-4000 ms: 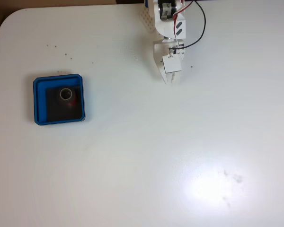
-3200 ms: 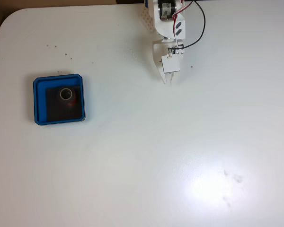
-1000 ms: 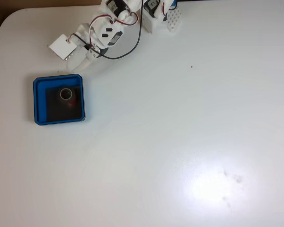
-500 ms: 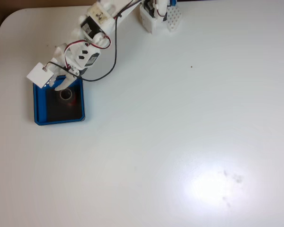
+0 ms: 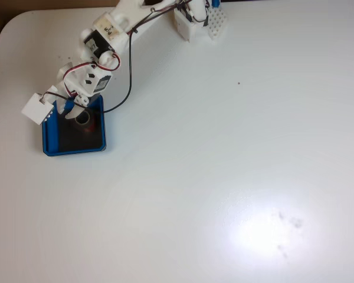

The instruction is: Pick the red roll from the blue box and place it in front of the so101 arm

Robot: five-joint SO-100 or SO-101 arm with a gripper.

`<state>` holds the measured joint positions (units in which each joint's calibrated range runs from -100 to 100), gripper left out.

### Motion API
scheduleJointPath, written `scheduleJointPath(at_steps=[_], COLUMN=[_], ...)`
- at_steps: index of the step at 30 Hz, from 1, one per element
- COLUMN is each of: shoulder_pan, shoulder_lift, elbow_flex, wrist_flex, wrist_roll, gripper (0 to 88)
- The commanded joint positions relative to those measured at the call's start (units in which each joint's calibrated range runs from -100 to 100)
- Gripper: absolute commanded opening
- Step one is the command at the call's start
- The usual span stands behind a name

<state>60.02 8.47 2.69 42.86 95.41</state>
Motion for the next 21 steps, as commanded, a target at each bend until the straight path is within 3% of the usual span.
scheduleJointPath(at_steps=[1, 21], shoulder_pan=[-0.47, -0.27], shoulder_lift=[0.65, 6.0], elbow_flex=[-6.46, -6.55], wrist_flex=[8.46, 9.95], wrist_roll=[0.21, 0.04], gripper=[0.8, 2.4])
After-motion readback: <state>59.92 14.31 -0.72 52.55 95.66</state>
